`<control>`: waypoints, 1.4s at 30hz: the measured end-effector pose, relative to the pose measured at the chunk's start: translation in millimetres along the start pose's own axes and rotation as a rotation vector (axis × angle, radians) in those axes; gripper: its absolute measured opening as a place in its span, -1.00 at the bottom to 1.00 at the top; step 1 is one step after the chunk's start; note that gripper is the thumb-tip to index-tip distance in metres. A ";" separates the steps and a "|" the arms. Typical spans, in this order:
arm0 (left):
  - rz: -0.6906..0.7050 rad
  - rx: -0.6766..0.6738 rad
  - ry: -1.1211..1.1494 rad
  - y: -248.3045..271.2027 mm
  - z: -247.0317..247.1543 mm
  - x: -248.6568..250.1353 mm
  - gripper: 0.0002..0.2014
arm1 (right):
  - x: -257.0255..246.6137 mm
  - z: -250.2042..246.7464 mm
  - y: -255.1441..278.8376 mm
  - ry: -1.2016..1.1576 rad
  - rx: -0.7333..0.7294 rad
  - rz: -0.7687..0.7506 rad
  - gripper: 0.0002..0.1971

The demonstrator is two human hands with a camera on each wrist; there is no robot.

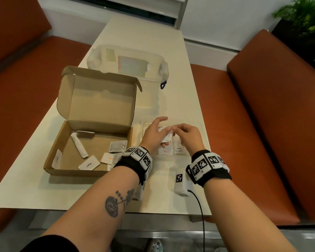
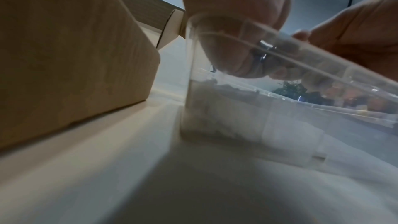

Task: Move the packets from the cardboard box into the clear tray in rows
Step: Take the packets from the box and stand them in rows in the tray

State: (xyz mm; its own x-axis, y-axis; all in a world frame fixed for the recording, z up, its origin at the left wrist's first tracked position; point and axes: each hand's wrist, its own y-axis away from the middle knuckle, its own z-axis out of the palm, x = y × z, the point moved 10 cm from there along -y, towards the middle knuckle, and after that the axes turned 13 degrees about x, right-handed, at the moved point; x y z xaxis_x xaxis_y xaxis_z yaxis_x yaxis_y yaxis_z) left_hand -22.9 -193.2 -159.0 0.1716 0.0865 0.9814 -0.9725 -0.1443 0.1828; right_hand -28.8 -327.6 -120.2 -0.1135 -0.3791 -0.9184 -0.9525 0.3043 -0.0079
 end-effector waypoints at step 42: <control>-0.009 0.104 0.061 -1.9 -10.7 3.8 -0.78 | 28.3 -31.9 3.5 0.500 -0.051 0.020 -0.94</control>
State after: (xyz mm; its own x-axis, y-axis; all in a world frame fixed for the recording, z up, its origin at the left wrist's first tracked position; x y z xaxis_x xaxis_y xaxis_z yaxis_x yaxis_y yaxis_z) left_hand -22.1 -182.1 -156.3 0.1675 0.1481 0.9747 -0.9487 -0.2446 0.2002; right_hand -44.4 -365.2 -133.6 -0.2413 -0.7501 -0.6157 -0.9600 0.2775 0.0382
